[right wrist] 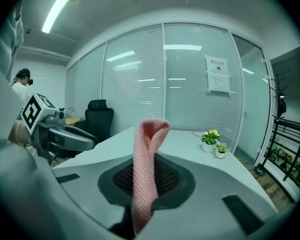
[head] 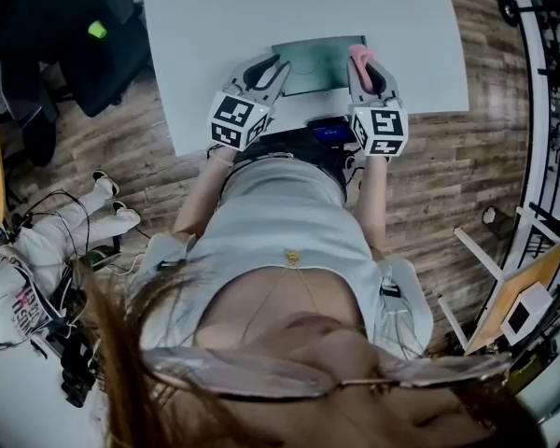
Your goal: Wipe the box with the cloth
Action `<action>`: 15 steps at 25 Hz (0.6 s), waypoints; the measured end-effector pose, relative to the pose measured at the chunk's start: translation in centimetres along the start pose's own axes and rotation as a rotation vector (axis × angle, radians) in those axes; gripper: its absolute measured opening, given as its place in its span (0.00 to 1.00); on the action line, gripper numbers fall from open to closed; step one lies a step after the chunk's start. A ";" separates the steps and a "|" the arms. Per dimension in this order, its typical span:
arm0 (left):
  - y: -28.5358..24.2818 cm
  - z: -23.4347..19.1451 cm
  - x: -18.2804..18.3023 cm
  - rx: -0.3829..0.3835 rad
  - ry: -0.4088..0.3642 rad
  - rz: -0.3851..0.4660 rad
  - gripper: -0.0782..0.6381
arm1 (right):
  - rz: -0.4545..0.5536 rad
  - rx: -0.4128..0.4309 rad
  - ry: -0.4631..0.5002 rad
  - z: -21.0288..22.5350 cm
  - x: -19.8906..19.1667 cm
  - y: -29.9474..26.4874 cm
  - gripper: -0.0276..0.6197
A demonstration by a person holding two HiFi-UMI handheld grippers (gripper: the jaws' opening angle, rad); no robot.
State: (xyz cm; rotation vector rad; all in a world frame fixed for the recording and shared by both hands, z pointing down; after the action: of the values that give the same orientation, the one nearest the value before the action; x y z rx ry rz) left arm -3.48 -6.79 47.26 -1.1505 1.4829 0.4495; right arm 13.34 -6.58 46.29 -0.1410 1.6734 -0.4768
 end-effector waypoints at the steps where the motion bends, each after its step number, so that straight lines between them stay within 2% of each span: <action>1: 0.0 -0.3 -0.5 0.008 0.009 -0.011 0.24 | -0.017 -0.003 0.005 0.4 -0.4 -0.2 0.11; 6: -0.3 -1.4 -3.2 0.038 0.073 -0.061 0.26 | -0.071 -0.011 -0.025 2.1 -2.1 -1.4 0.11; 9: -0.7 -1.4 -4.7 0.061 0.114 -0.093 0.30 | -0.111 0.011 0.003 2.9 -3.0 -2.1 0.11; 15: -1.3 -2.5 -8.4 0.177 0.185 -0.194 0.31 | -0.168 0.066 0.050 4.2 -5.1 -4.6 0.11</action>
State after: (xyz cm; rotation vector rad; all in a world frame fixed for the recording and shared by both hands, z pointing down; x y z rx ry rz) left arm -4.76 -6.01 55.97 -1.2048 1.5178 0.0781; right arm 17.45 -9.87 52.43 -0.2239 1.7004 -0.6662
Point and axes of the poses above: the fingertips, and each gripper's own axes: y backward along the fingers, z to its right, x out of its top, the point moved 3 cm from there along y, backward along the fingers, and after that the axes turned 10 degrees about -x, right-handed, at the moved point
